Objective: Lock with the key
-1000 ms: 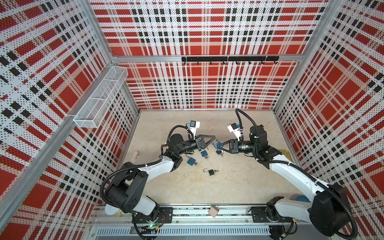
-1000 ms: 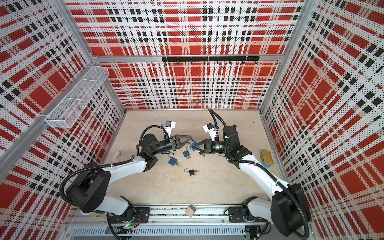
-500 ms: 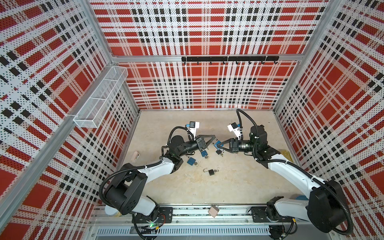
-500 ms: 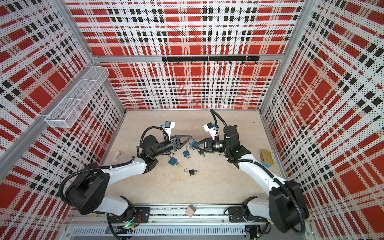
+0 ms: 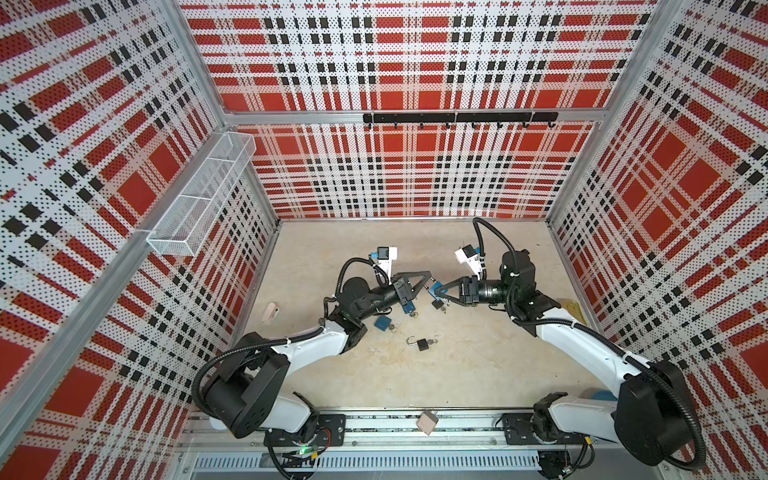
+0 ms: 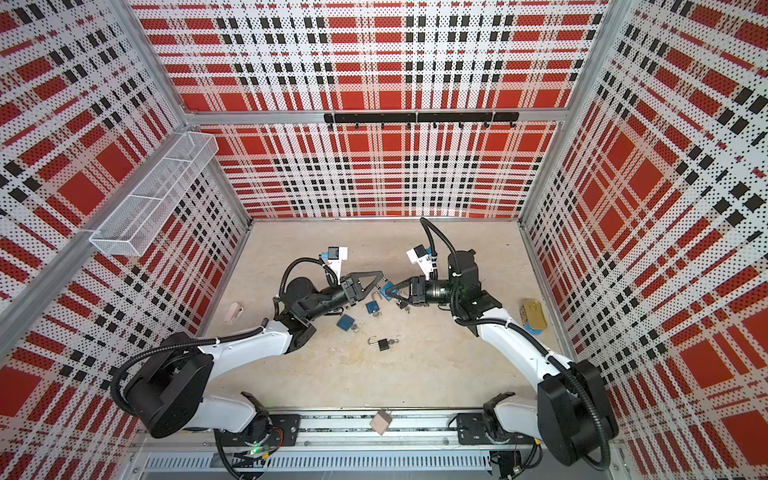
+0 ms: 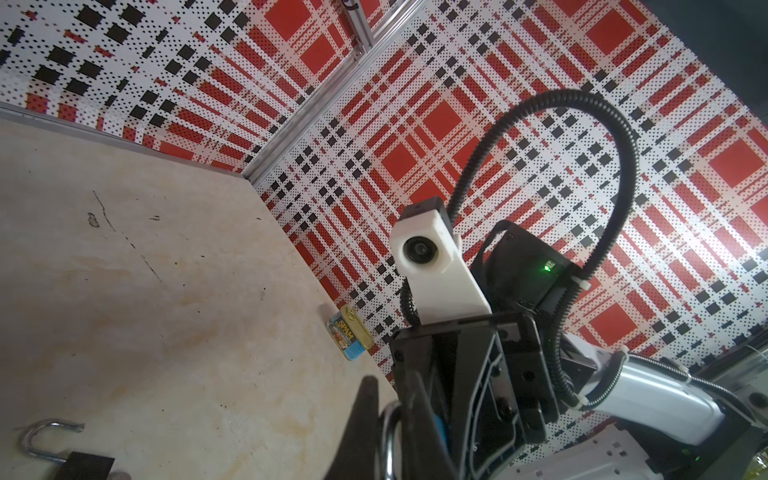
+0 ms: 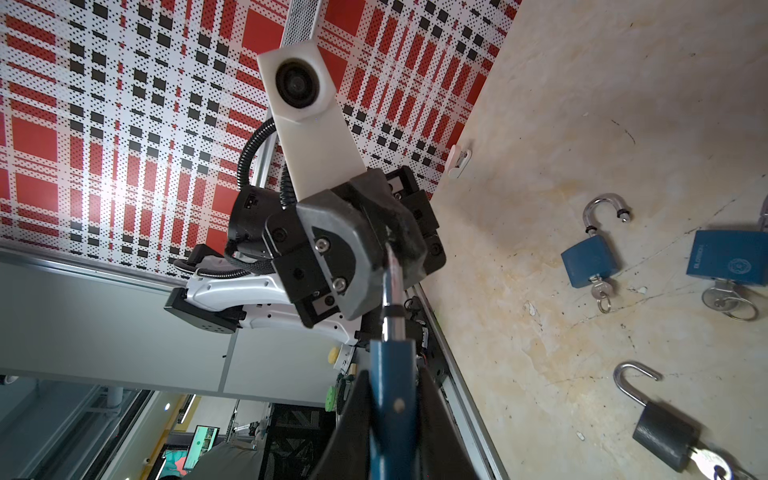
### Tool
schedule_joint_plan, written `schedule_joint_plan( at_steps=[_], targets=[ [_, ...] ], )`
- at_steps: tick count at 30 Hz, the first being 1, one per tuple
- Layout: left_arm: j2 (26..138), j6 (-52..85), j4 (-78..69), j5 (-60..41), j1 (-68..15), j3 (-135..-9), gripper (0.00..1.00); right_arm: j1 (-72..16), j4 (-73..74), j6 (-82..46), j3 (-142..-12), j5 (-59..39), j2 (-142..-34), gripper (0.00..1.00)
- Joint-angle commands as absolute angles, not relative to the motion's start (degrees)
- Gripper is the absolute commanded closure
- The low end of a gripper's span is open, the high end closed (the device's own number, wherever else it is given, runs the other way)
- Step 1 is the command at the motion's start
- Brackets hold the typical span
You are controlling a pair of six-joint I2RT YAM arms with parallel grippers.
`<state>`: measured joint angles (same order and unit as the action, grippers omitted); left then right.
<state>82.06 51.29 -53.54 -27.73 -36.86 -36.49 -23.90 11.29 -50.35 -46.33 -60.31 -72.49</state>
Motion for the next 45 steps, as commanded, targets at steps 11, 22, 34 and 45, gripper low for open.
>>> schedule_joint_plan(
  at_steps=[11,22,34,45],
  targets=[
    [84.5,49.1,-41.8,-31.1,-44.9,-32.4,1.0,-24.7,25.5,-48.0,-51.1,-60.5,-72.1,1.0],
    [85.1,50.6,-43.7,-29.3,-48.3,-31.6,1.0,-24.3,24.0,-46.6,-52.8,-60.3,-72.9,1.0],
    [84.7,51.3,-43.8,-27.1,-51.8,-30.9,1.0,-23.7,19.7,-42.6,-55.2,-59.4,-73.6,1.0],
    [82.3,51.7,-43.4,-25.9,-50.1,-30.4,1.0,-23.1,18.6,-41.9,-55.1,-59.7,-73.3,1.0]
  ],
)
